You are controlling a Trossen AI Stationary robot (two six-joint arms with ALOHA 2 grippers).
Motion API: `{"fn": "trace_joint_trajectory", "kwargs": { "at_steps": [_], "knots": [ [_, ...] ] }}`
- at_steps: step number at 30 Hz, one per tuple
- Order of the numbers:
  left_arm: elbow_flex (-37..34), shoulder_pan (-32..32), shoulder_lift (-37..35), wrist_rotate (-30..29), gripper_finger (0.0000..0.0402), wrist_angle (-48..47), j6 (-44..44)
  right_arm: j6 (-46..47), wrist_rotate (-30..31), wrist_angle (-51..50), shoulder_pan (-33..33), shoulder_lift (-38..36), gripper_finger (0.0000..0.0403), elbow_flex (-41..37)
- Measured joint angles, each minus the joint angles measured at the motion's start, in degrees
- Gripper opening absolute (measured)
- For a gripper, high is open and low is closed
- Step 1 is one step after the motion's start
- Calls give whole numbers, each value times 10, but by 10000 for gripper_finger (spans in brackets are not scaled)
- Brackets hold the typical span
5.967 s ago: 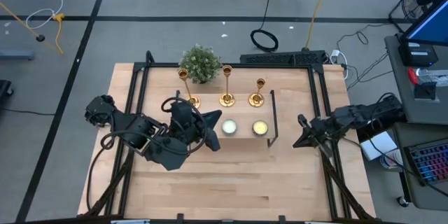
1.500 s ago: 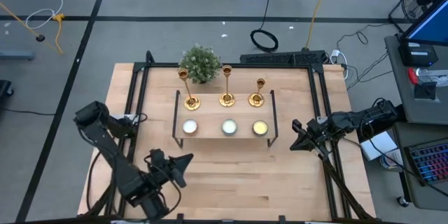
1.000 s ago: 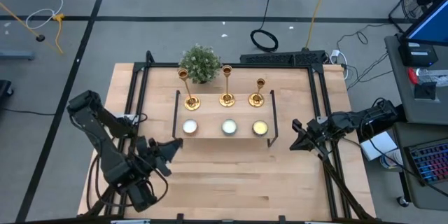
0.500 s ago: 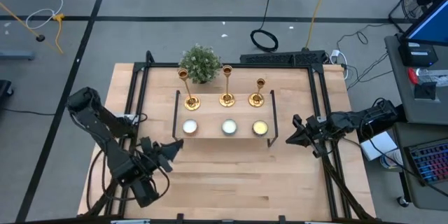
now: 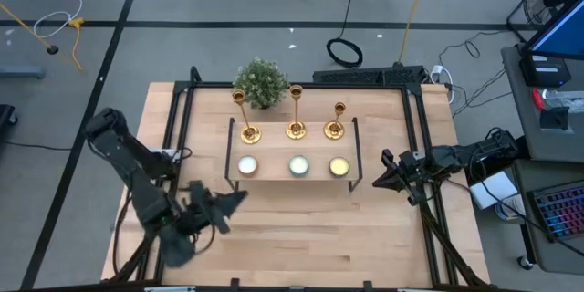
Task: Stock candles and holders on shelf
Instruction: Return to Home Position
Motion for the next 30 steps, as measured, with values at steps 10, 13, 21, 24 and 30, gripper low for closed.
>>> {"fn": "trace_joint_trajectory", "kwargs": {
  "at_steps": [10, 13, 21, 24, 30],
  "knots": [
    [23, 149, -18, 389, 0, 460, 658, -36, 2, -1, 0, 0, 8, 0],
    [22, 188, -36, 549, 1, 352, 682, -38, 2, -1, 0, 0, 8, 0],
    [22, 280, -37, 798, 1, 263, 686, -39, 2, -1, 0, 0, 8, 0],
    [21, 295, -46, 818, 0, 249, 708, -39, 2, -1, 0, 0, 9, 0],
    [-48, 304, -106, 818, 0, 251, 707, -39, 1, -1, 0, 0, 9, 0]
  ]
}}
